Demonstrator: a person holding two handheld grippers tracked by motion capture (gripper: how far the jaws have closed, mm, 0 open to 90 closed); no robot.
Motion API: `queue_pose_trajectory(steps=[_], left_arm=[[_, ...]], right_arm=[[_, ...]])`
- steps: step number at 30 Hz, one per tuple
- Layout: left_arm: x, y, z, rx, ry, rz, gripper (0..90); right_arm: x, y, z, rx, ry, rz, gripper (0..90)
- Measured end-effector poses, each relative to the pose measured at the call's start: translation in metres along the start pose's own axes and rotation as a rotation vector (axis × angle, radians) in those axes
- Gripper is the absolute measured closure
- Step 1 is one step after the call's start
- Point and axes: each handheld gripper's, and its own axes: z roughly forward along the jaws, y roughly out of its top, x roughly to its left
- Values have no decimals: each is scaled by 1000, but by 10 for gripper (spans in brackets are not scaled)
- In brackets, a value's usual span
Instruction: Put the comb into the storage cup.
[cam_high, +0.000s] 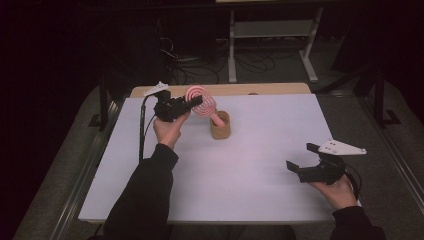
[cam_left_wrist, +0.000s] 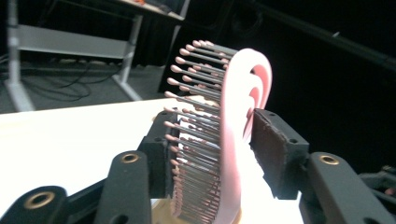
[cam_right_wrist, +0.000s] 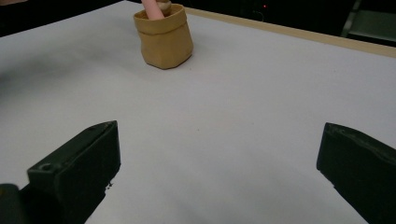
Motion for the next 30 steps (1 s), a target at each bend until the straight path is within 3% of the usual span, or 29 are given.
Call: queue_pose_trajectory(steps=[6, 17, 25, 30], left_arm=[[6, -5, -12, 4, -1, -4, 431], [6, -11, -24, 8, -34, 38, 293], [2, -10, -30, 28, -6, 100, 173], [1, -9, -37, 18, 4, 111, 115]], right_arm=[[1, 1, 0, -4, 2, 1, 0], [1, 1, -2, -14, 8, 10, 0], [0, 0, -2, -7, 12, 11, 0], [1, 0, -1, -2, 13, 7, 0]])
